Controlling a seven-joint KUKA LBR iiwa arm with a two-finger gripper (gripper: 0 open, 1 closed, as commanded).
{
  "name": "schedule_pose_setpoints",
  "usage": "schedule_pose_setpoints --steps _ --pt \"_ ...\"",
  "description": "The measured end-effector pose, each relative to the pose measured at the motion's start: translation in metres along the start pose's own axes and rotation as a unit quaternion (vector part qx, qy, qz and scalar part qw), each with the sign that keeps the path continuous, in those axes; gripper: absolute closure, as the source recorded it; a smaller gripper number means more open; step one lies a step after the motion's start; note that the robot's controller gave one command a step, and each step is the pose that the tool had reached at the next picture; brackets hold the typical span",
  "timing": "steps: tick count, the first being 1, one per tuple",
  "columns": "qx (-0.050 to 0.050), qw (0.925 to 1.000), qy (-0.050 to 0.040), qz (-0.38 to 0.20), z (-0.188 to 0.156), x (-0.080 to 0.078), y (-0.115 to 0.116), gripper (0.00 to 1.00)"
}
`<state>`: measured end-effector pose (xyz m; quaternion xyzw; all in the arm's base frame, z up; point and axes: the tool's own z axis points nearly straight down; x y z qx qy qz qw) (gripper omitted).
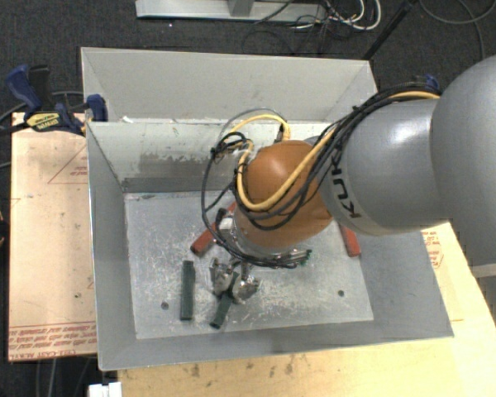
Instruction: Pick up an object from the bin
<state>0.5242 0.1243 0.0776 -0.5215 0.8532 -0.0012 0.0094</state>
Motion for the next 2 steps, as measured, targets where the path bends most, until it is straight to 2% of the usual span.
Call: schedule_pose_setpoints --steps 1,2 --pt "-0.006 1.0000 0.0062 0.003 -0.017 -0.012 0.000 1.00" --pt "-0.006 0.9999 0.0059 -0.012 -0.124 0.015 0.009 1.00"
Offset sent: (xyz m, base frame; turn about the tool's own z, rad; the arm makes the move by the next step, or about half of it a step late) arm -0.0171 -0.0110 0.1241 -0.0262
